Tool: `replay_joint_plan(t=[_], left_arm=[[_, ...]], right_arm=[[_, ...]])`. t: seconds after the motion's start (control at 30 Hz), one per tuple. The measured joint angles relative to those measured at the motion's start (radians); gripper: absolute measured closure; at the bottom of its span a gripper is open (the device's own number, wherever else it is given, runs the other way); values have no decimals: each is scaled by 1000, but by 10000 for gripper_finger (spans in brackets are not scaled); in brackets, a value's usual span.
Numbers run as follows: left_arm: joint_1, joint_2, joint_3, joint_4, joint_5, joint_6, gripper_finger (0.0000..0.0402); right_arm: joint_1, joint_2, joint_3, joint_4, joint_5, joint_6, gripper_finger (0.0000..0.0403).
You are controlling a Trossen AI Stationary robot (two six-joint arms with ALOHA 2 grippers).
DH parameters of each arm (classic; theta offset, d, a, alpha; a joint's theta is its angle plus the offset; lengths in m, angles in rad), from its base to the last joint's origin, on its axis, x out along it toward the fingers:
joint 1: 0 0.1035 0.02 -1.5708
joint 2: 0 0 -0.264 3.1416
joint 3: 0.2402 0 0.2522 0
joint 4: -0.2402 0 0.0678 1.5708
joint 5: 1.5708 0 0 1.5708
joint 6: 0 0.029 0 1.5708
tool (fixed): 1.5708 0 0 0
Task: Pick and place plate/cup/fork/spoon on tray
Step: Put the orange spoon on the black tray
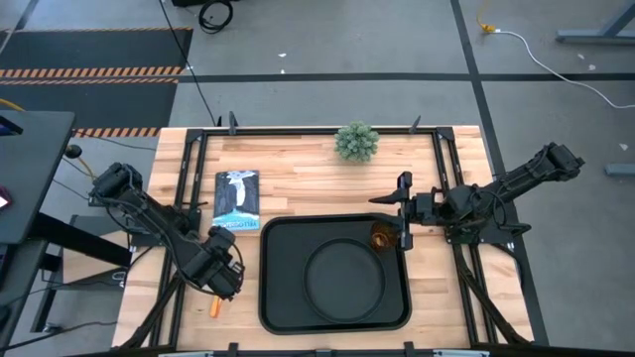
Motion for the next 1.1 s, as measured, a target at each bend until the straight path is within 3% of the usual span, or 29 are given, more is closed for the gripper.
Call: replay_joint_plan(t=[0.13,0.37,0.5,0.63,0.93,1.1], left_arm=[[0,0,0,22,18,-59,308],[7,0,0,44,157,-132,308],[14,0,0,137,258,-130,308],[7,8,1,202,258,-131,304],[-6,98,1,218,310,-158,213],[-11,127,0,216,327,-154,198]], right_arm=[[0,0,0,38,-11,12,254],[0,0,0,63,-50,-6,254],[0,0,0,30,-50,-8,254],[0,0,0,12,-53,-11,254],[0,2,0,-25,-75,-12,254],[0,2,0,-24,-98,-17,254]])
